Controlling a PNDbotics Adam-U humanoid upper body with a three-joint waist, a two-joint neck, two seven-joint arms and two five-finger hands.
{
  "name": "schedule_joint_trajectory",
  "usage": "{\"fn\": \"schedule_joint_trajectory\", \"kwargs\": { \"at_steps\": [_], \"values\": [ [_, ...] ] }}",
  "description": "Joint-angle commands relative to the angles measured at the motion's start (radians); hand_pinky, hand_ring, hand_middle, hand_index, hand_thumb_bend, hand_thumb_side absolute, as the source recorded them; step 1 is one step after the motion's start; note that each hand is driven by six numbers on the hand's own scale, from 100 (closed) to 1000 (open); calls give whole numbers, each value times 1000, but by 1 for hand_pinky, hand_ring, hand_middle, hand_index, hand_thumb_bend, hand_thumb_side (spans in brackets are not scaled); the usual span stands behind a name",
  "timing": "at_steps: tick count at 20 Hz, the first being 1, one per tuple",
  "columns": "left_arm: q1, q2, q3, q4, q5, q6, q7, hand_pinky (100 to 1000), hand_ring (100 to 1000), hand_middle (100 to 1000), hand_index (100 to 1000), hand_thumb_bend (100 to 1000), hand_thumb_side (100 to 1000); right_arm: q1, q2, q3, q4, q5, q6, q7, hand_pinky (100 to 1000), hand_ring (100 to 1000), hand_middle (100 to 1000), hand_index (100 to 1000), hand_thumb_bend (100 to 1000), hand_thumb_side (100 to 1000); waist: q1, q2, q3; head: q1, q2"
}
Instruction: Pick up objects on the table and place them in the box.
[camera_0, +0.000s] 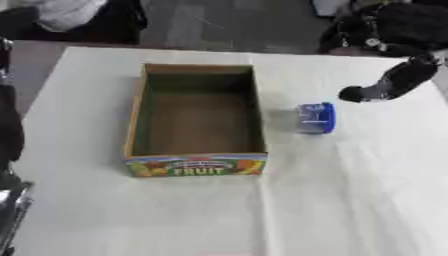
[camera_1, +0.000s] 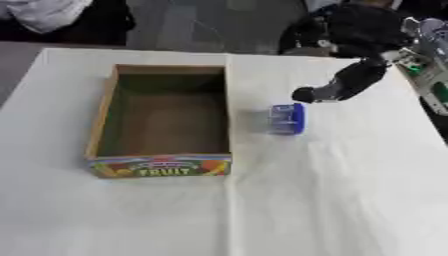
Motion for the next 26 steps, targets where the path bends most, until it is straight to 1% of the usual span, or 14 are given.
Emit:
{"fn": "schedule_joint_trajectory", "kwargs": {
  "at_steps": [1,8,15,17,19,20,26],
  "values": [
    [-14,6,1,-14,5,-6,-3,901,740,936,867,415,825,-30,-26,-19,-2,15,4,-5,724,789,774,848,473,1000,-1,-9,8,-4,-20],
    [-27,5,-1,-14,3,-8,-5,901,739,937,866,413,827,-36,-19,-26,24,55,8,-8,724,789,774,847,480,1000,-13,17,29,-2,-43],
    [-35,4,-4,-14,2,-10,-9,901,737,939,865,411,828,-40,-12,-30,44,86,11,-13,726,790,772,849,488,1000,-17,38,39,-7,-51],
    [-35,4,-4,-14,2,-11,-9,901,737,939,865,410,829,-30,-18,-32,44,90,15,-17,730,791,774,851,520,1000,-17,44,38,-7,-52],
    [-35,4,-4,-14,1,-10,-9,901,737,940,865,410,830,-10,-33,-35,29,93,16,-22,739,798,780,857,524,1000,-16,48,35,-5,-51],
    [-34,4,-4,-14,1,-10,-9,901,736,940,865,409,830,3,-42,-36,21,94,18,-21,747,804,787,857,545,1000,-16,51,33,-5,-50],
    [-32,6,-3,-14,0,-10,-9,902,736,940,865,408,831,47,-64,-40,-11,92,29,16,769,818,802,870,607,1000,-12,55,25,-6,-47]
  ]
}}
